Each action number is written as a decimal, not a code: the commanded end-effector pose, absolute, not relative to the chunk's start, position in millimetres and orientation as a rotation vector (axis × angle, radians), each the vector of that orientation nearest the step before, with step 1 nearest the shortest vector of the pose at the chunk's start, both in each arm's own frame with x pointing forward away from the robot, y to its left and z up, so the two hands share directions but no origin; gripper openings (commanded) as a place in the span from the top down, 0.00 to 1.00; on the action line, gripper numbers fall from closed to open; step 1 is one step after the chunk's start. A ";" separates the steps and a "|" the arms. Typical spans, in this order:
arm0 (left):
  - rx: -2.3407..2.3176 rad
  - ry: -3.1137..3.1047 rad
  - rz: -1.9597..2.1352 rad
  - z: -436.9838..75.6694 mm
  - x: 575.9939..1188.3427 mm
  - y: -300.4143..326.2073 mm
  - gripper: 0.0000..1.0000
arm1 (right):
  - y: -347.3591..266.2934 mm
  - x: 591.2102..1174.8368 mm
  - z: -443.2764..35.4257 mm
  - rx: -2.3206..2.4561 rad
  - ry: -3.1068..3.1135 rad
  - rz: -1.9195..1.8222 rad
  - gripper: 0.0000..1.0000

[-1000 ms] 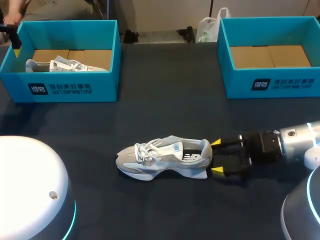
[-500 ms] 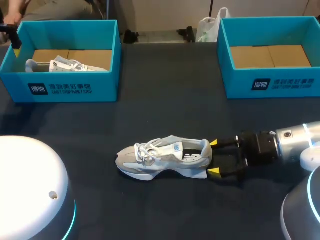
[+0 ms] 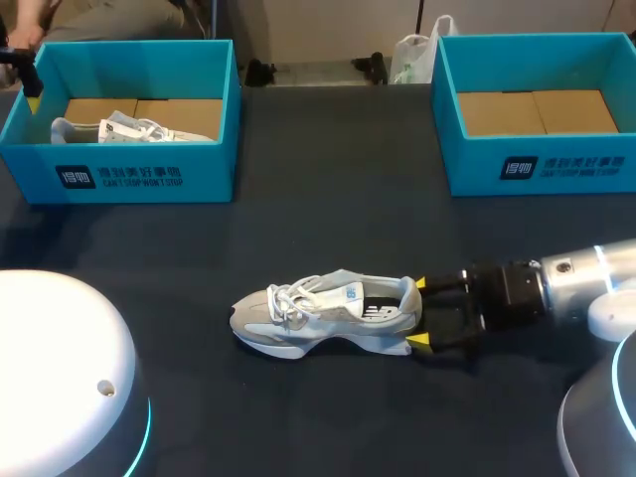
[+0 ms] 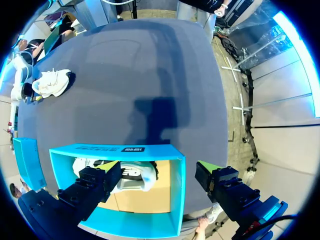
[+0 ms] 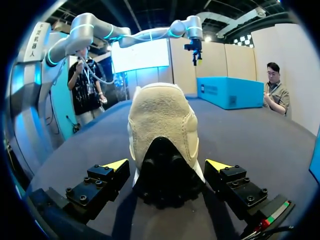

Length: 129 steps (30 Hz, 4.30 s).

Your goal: Take the shoe out of the shoebox, open the shoe tongue, remove and reinsert the insole, then place the shoe into the shoebox

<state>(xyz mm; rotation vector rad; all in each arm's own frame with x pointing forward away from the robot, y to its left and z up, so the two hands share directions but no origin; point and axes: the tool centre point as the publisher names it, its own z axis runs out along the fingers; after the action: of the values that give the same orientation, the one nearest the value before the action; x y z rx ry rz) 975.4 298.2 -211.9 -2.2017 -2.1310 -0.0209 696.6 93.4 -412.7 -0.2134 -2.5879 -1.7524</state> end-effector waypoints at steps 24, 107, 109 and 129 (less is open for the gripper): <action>-2.202 -2.131 -0.025 -211.5 974.4 298.2 0.00 | 117.1 699.7 -420.0 -0.188 -2.603 -1.750 0.00; -0.975 -2.861 0.025 -198.9 897.1 219.0 0.00 | 139.0 700.0 -427.6 -0.158 -2.572 -1.804 1.00; -0.975 -2.861 0.025 -198.9 897.1 219.0 0.00 | 139.0 700.0 -427.6 -0.158 -2.572 -1.804 1.00; 0.298 -3.065 0.008 -191.0 800.3 134.9 0.00 | 139.0 700.0 -427.6 -0.158 -2.572 -1.804 1.00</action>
<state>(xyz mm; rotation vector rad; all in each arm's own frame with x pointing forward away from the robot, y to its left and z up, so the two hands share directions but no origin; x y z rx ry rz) 807.8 137.2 -191.2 -0.4501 -2.9856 0.0748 701.2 135.3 -425.7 -0.1560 -2.5675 -1.8083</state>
